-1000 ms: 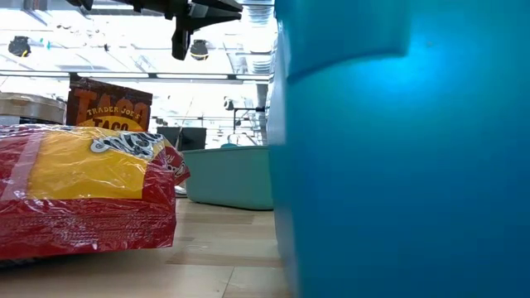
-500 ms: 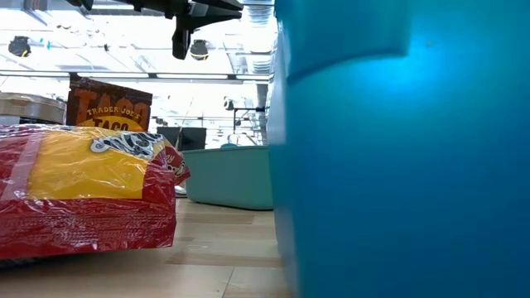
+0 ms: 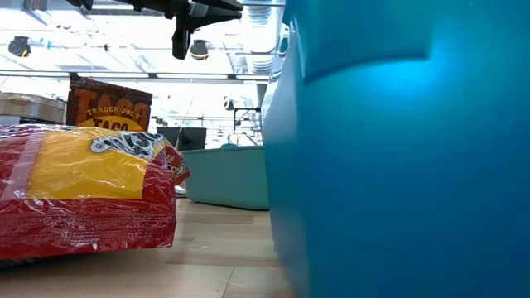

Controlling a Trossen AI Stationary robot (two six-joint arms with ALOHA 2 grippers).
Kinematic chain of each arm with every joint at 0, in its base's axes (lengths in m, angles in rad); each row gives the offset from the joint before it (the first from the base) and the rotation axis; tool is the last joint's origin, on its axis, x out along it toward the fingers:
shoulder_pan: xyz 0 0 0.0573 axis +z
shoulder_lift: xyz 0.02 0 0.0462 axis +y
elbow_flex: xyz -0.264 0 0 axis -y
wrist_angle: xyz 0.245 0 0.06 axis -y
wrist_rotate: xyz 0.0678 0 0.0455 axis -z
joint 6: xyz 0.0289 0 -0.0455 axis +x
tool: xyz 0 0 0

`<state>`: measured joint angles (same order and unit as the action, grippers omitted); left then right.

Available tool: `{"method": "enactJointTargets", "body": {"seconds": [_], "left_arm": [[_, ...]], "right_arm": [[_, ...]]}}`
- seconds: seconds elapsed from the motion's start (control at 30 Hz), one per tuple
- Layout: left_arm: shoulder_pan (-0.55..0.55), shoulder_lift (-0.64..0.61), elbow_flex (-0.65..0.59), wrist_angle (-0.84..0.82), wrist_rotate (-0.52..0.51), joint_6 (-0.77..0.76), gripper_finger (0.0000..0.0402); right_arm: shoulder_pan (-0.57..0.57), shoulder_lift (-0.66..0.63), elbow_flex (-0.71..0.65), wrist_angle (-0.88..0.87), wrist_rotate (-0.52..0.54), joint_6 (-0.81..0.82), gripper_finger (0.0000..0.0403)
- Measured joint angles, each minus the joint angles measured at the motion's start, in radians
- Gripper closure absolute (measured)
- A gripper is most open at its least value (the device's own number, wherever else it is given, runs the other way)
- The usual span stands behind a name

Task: Pick & Place Food Item
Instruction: Put the yellow seasoning bottle into the blue bin

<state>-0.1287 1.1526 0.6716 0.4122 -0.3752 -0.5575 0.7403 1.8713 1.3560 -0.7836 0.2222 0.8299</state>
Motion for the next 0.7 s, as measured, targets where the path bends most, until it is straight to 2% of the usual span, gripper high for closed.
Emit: {"method": "enactJointTargets", "body": {"seconds": [0.2, 0.4, 0.7], "left_arm": [[0.0, 0.0, 0.0, 0.0, 0.0, 0.0, 0.0366], [0.0, 0.0, 0.0, 0.0, 0.001, 0.0, 0.0366], [0.0, 0.0, 0.0, 0.0, 0.002, 0.0, 0.0366]], "right_arm": [[-0.002, -0.002, 0.0, -0.001, -0.014, 0.0, 0.0191], [-0.002, -0.003, 0.0, -0.001, -0.015, 0.0, 0.016], [-0.003, -0.003, 0.0, -0.001, -0.015, -0.003, 0.0157]]}}
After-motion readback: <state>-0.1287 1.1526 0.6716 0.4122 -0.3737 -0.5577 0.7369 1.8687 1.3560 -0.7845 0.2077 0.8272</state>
